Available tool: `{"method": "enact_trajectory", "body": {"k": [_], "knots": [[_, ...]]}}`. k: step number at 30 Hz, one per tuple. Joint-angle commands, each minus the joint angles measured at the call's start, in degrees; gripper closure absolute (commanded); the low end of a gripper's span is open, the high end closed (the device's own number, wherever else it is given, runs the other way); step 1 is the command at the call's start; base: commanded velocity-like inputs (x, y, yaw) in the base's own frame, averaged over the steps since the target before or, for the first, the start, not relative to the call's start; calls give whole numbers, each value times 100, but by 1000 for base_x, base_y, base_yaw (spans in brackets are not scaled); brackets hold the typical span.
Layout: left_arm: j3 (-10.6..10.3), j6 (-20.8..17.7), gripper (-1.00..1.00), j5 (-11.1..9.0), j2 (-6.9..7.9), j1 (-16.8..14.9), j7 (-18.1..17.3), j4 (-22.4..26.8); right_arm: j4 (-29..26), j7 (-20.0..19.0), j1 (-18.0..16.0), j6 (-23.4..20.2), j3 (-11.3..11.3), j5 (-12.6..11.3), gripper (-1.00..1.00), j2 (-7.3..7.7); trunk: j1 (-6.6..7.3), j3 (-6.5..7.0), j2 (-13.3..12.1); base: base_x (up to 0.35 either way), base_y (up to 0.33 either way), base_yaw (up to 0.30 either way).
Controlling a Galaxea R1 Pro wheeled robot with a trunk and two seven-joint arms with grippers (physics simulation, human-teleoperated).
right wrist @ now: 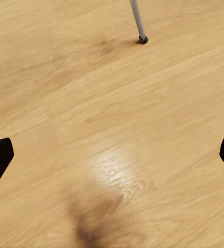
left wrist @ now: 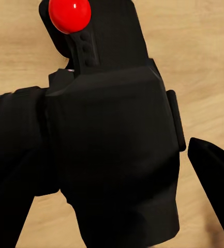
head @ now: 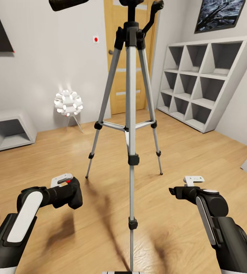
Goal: Attach the digital camera to the camera tripod in the bedroom.
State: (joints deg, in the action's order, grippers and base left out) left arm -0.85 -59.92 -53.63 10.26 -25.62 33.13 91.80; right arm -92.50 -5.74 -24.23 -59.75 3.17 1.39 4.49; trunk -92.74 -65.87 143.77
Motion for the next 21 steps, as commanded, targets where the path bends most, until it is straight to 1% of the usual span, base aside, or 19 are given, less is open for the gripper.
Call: {"method": "enact_trajectory", "body": {"k": [1, 3, 9, 21], "knots": [[-8, -8, 100, -53, 4, -4, 57, 5, -5, -41, -3, -25, 6, 19, -100, 0, 3, 18, 0, 0, 0, 0], [-6, -8, 100, -52, 0, -3, 59, 5, -5, -41, 0, -25, 4, 19, -100, 0, 9, 62, -2, 0, 0, 0], [10, -8, 100, -45, -11, 9, 67, 9, -5, -41, 4, -25, 1, 19, -100, 0, 9, 62, -2, 0, 0, 0], [48, -8, 100, -27, -15, 21, 71, 11, -5, -41, 10, -25, 1, 19, -100, -1, 40, 328, -18, 0, 0, 0]]}}
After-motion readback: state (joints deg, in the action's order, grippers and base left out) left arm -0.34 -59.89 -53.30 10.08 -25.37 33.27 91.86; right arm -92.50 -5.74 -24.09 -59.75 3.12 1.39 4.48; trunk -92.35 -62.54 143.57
